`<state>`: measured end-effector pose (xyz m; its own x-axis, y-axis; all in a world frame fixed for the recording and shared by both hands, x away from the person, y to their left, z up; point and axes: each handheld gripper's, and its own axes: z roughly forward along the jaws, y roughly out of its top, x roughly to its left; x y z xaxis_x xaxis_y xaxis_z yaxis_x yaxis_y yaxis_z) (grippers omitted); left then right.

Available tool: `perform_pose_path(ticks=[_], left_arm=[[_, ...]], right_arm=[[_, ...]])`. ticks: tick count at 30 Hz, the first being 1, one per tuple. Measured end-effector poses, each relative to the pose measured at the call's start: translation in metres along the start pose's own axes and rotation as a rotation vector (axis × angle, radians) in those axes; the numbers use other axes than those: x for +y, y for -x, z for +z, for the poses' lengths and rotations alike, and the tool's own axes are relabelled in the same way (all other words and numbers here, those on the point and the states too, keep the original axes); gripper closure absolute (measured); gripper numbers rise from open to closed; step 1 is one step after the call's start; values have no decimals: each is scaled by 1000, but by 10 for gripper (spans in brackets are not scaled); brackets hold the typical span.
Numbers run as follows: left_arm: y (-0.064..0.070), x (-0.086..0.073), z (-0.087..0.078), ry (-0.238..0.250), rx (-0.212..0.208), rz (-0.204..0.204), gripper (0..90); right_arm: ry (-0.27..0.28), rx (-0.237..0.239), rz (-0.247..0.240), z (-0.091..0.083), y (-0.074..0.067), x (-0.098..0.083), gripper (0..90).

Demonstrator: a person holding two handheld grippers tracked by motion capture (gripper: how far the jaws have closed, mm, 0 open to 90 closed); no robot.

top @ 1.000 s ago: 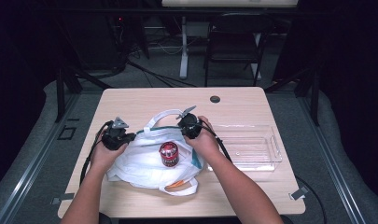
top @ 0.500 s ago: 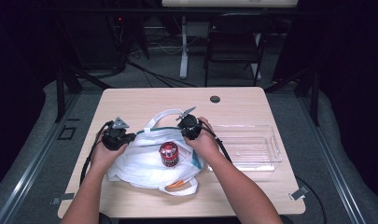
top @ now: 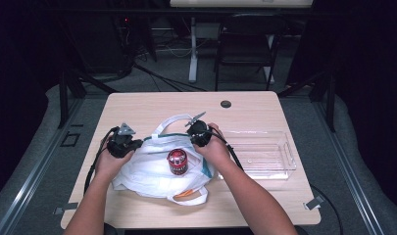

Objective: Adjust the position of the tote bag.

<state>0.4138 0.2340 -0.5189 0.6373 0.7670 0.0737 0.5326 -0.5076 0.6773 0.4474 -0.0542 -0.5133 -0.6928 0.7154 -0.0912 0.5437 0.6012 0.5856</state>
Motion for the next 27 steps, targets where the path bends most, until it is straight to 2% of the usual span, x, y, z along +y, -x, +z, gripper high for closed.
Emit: perform_pose_path(ticks=[3,10,20,27], left_arm=[[0,0,0,-2,-1,-1,878],[1,0,0,5,-1,-2,878],[2,1,0,-3,-2,4,878],[2,1,0,-3,-2,4,878]], right_arm=[[-1,1,-6,-3,0,1,858],[43,4,-7,-13,-1,1,848],[92,34,5,-30,0,3,698],[131,36,-6,-47,-4,3,683]])
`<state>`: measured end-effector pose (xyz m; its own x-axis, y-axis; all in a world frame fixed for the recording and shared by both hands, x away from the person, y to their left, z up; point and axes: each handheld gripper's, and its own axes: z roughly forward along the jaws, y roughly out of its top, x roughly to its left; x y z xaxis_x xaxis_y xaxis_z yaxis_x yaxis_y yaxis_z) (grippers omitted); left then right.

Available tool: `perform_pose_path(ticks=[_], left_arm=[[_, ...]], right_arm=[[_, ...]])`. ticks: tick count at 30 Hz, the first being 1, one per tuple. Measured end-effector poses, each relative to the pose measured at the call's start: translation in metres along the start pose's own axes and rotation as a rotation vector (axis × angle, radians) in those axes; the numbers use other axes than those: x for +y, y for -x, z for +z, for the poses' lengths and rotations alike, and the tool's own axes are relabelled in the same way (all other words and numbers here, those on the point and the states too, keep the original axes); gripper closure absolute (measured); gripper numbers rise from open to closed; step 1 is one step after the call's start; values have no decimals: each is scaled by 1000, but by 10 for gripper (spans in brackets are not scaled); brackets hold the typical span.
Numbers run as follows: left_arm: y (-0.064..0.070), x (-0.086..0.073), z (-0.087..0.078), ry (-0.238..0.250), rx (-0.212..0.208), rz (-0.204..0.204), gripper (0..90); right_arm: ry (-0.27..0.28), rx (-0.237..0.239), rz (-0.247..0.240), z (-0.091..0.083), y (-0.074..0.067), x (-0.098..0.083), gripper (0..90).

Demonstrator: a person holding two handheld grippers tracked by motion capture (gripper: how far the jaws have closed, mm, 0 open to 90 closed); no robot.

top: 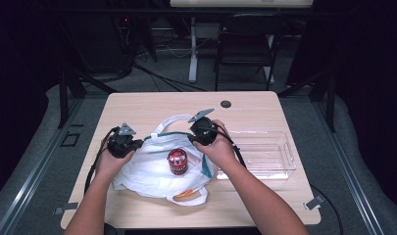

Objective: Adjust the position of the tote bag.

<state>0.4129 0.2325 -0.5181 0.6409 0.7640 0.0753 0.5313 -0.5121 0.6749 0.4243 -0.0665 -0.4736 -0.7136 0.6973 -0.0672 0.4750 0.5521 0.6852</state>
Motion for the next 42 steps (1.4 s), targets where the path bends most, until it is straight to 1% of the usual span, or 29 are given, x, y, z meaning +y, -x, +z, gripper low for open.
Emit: perform_pose_path(ticks=[5,9,11,14,15,21,23,24,28,29,32,33,39,42], left_arm=[[0,0,0,1,0,0,877],[0,0,0,1,0,-1,878],[0,0,0,1,1,-1,877],[0,0,0,1,1,-1,877],[0,0,0,1,1,-1,877],[1,0,0,2,3,1,877],[0,0,0,1,3,0,877],[0,0,0,1,3,0,878],[1,0,0,3,6,0,877],[1,0,0,3,6,0,877],[1,0,1,3,8,0,877],[1,0,1,4,9,0,877],[1,0,0,4,8,1,877],[1,0,0,5,6,1,877]], right_arm=[[16,1,-10,-10,-5,-3,689],[19,-9,-28,-16,-10,-8,694],[18,-5,-32,-19,-11,-10,694],[20,-3,-28,-22,-12,-15,694],[18,-9,-30,-22,-12,-17,694],[25,-31,-15,-23,-10,-26,670],[14,-32,-16,-23,-9,-28,670],[20,-34,-9,-23,-9,-30,670],[8,-38,-6,-21,-8,-35,674],[10,-33,-4,-21,-8,-36,677],[17,-42,3,-20,-8,-39,698],[15,-39,2,-20,-7,-39,711],[0,-42,-6,-16,-7,-43,825],[-14,-49,-19,-15,-8,-44,834]])
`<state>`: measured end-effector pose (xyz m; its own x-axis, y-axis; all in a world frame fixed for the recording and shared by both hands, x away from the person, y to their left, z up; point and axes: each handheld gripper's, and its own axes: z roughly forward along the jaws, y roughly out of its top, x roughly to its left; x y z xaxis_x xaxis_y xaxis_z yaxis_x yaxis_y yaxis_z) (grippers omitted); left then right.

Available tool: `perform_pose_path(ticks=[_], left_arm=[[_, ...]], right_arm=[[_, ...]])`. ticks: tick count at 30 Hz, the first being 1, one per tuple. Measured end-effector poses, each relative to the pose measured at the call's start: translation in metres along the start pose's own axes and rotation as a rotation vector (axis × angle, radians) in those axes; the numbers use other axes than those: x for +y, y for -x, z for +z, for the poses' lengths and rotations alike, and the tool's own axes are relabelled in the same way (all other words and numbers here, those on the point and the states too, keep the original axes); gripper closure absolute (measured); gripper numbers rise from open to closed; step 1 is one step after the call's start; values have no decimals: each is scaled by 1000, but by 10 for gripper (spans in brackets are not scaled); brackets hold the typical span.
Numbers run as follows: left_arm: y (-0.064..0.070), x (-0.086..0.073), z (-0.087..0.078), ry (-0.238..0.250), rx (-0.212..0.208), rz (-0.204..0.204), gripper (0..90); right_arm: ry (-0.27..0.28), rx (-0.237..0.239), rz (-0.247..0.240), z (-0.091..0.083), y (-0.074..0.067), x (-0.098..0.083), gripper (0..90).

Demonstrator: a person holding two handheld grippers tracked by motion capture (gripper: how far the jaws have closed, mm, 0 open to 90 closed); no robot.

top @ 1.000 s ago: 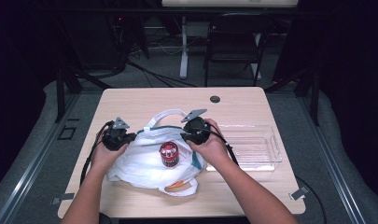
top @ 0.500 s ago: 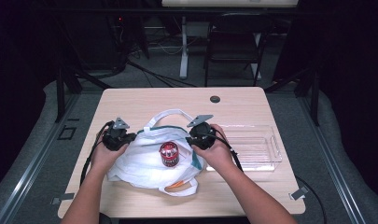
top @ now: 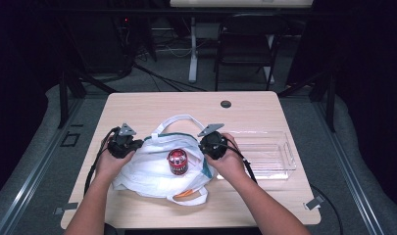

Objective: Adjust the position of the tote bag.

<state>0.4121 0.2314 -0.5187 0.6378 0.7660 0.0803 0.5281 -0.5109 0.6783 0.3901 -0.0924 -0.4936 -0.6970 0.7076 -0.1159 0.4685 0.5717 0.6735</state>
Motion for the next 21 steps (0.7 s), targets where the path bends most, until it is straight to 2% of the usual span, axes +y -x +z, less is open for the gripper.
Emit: perform_pose_path(ticks=[10,21], left_arm=[[1,0,1,2,0,5,876],[1,0,0,5,0,7,865]], right_arm=[[-29,-6,-7,5,1,-4,841],[-33,5,4,8,1,-7,842]])
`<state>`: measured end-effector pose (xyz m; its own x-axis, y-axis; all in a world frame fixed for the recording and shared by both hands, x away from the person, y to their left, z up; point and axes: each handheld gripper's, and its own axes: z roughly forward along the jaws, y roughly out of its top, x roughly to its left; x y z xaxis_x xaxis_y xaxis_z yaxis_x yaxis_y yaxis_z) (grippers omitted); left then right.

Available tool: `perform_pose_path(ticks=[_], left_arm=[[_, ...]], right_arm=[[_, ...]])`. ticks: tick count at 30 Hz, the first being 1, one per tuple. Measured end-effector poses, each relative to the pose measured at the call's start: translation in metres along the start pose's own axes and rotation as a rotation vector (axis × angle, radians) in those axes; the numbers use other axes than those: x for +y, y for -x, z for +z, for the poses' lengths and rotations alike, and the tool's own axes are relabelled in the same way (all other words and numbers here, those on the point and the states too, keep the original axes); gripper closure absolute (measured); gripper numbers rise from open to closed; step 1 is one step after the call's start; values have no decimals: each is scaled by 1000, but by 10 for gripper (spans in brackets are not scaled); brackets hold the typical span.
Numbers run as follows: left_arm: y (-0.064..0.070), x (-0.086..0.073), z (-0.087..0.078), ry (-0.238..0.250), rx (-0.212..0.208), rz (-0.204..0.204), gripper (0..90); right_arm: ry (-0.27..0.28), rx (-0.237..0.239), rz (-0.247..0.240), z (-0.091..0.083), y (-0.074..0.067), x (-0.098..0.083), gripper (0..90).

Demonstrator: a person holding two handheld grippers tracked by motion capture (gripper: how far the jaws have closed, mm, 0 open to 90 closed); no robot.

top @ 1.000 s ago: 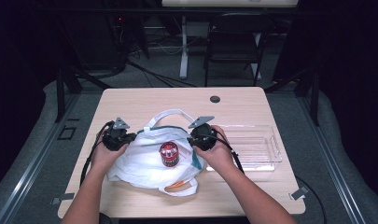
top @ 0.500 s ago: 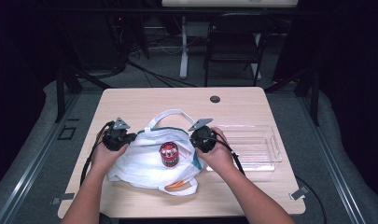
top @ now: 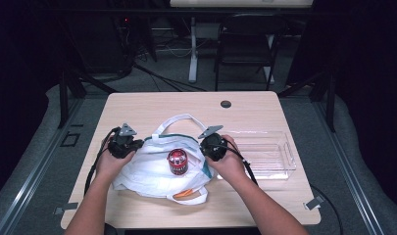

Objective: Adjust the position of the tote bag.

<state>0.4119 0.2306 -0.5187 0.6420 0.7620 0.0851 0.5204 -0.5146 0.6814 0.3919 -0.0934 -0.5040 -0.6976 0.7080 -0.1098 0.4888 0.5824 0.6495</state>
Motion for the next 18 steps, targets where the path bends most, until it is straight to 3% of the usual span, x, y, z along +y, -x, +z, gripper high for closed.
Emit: perform_pose_path(ticks=[18], left_arm=[[0,0,-2,4,3,1,864]], right_arm=[[11,6,0,-6,1,2,804]])
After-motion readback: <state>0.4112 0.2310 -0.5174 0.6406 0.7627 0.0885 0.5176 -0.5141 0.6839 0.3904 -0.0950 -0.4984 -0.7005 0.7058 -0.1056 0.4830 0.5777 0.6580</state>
